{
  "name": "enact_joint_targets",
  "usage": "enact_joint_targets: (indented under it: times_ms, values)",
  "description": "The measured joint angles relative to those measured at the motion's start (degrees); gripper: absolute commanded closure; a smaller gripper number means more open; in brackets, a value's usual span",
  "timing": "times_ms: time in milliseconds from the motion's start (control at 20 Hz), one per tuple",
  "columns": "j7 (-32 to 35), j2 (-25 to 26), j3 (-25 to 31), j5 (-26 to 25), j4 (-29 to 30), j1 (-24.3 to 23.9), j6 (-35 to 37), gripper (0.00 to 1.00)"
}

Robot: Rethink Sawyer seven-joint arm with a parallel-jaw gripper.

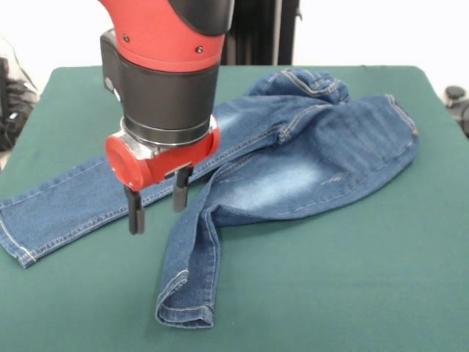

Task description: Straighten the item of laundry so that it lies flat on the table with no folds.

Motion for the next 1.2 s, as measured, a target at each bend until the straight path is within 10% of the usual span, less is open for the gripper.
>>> enact_joint_targets:
  times_ms: [1200]
  values:
    - [0.0,0.24,-1.43,4.21,-1.48,-0.03,-1.46,0.0]
